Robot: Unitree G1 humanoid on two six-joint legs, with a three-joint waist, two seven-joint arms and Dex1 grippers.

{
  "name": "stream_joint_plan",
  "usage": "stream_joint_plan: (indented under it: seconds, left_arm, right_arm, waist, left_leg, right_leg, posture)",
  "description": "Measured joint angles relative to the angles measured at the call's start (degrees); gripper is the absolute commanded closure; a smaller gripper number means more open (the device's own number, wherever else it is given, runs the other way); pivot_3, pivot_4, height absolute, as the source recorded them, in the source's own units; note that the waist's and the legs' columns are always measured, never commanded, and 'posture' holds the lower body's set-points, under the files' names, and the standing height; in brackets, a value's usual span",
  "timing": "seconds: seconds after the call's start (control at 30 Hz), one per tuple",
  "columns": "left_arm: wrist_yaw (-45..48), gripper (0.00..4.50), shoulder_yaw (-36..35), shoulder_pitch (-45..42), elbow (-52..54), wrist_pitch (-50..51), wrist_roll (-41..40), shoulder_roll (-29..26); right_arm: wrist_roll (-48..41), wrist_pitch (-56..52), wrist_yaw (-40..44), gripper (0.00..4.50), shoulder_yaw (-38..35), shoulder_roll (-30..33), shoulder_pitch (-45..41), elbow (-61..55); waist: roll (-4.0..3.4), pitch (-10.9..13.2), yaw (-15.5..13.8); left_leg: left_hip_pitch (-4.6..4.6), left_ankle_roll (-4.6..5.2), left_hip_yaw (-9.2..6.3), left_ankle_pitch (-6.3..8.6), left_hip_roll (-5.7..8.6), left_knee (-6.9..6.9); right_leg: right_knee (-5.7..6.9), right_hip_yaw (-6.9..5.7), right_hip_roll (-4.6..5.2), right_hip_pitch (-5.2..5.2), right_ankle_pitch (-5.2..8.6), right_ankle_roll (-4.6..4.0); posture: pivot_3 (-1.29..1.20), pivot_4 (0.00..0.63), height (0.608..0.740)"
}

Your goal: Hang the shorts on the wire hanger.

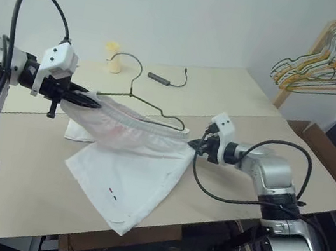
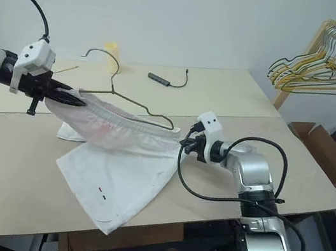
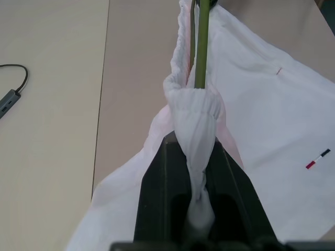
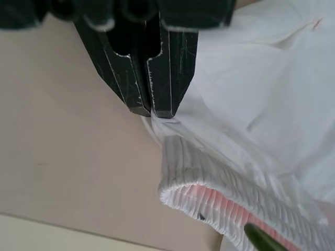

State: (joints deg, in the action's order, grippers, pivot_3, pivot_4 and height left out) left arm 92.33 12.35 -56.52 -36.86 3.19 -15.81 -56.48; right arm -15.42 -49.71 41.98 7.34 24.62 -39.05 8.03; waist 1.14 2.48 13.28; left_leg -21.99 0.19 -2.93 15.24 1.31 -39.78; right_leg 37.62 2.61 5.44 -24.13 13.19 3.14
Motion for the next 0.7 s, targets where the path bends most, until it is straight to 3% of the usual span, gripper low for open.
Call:
stream_joint_plan:
  seconds: [0.5, 0.7]
  left_arm:
    - [-1.0, 4.5, 0.0, 0.9, -1.9, -2.0, 7.6, 2.6]
    - [-1.5, 4.5, -1.7, 1.0, -0.7, -1.3, 7.3, 4.7]
  right_arm:
    - [4.3, 10.8, -0.1, 4.46, 3.1, 5.9, 4.3, -9.7]
    - [8.0, 15.8, 0.4, 4.46, 4.9, 7.8, -1.2, -18.2]
  waist:
    - [0.0, 0.0, 0.2]
    - [0.0, 0.0, 0.1]
  left_leg:
    - [-0.02, 0.0, 0.05, 0.0, 0.0, -0.02]
    - [-0.02, 0.0, 0.04, 0.0, -0.01, -0.03]
  right_leg:
    - [-0.02, 0.04, 0.0, -0.03, 0.0, 0.01]
    - [-0.04, 0.01, -0.01, -0.02, 0.01, 0.02]
  posture:
    - [-0.2, 0.0, 0.74]
    - [-0.19, 0.0, 0.74]
